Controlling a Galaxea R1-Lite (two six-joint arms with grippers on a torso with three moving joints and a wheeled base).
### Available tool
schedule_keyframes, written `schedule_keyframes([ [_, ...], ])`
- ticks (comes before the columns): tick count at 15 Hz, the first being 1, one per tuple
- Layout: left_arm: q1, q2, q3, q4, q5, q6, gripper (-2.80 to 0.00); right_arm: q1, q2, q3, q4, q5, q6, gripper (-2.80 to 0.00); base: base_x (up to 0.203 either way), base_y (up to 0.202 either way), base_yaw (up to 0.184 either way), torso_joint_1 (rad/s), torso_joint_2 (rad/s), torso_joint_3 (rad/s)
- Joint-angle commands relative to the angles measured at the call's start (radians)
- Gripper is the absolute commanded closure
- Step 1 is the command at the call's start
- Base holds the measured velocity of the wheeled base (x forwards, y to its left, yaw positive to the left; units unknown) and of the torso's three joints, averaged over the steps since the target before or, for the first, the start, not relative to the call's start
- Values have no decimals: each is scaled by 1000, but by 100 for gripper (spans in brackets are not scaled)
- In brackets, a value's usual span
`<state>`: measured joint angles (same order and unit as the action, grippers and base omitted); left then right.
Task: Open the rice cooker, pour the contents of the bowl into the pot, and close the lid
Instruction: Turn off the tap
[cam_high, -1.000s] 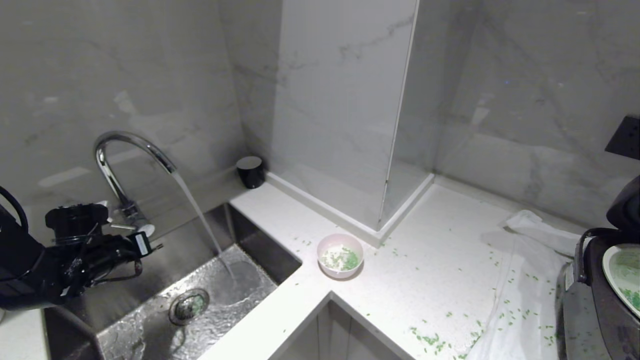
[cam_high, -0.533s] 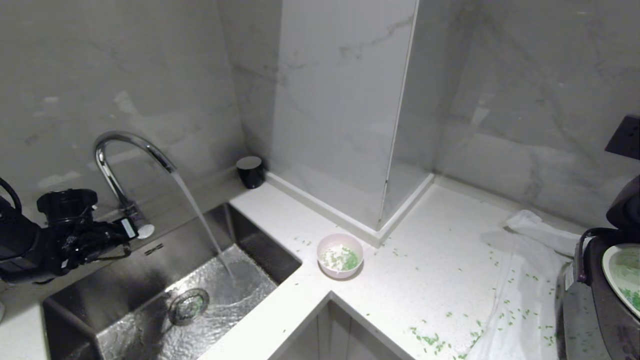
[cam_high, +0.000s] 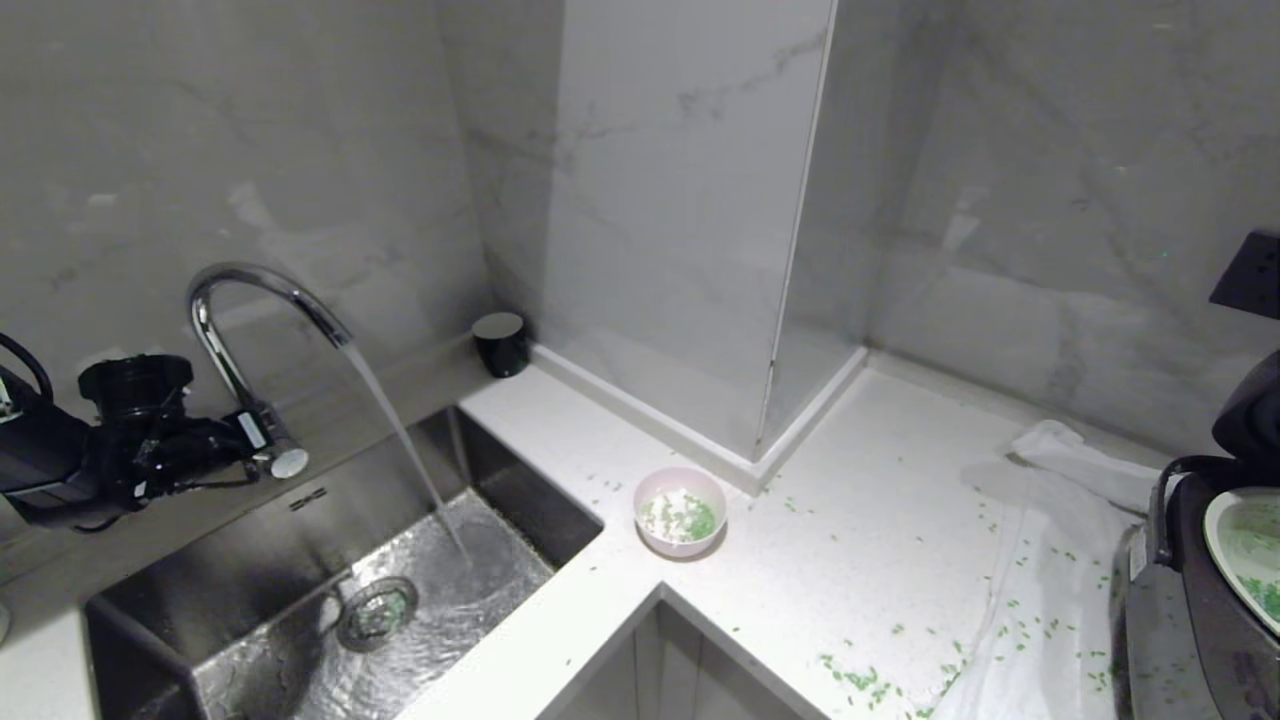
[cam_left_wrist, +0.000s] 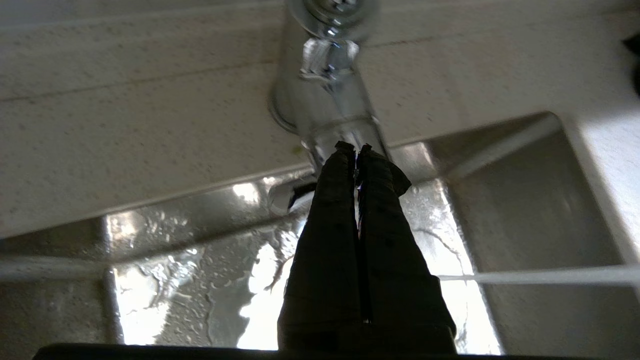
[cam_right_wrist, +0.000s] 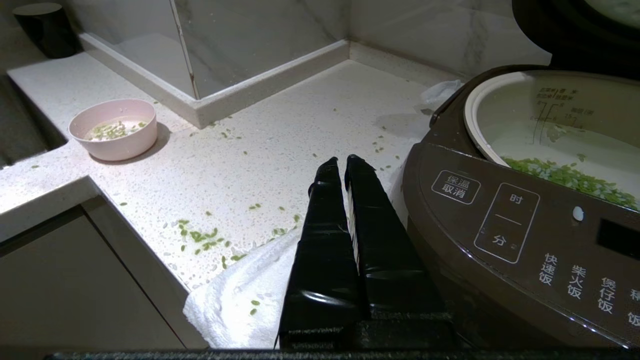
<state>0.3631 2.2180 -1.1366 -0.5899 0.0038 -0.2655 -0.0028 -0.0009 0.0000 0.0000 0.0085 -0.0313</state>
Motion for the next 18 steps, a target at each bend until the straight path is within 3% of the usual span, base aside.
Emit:
schedule_keyframes([
  [1, 14, 12, -17, 2, -3, -6, 0, 0, 1, 2, 0, 1, -1, 0, 0, 0, 0, 0, 0, 0],
  [4, 11, -14, -21, 78, -12, -79, 0, 1, 1, 2, 0, 1, -1, 0, 0, 0, 0, 0, 0, 0],
  [7, 6, -82, -12, 137, -80, -142, 0, 0, 1, 2, 0, 1, -1, 0, 0, 0, 0, 0, 0, 0],
  [12, -22, -172, 125, 133, -136, -143, 0, 0, 1, 2, 0, 1, -1, 0, 0, 0, 0, 0, 0, 0],
  [18, -14, -15, 66, 123, -123, -103, 0, 0, 1, 2, 0, 1, -1, 0, 0, 0, 0, 0, 0, 0],
])
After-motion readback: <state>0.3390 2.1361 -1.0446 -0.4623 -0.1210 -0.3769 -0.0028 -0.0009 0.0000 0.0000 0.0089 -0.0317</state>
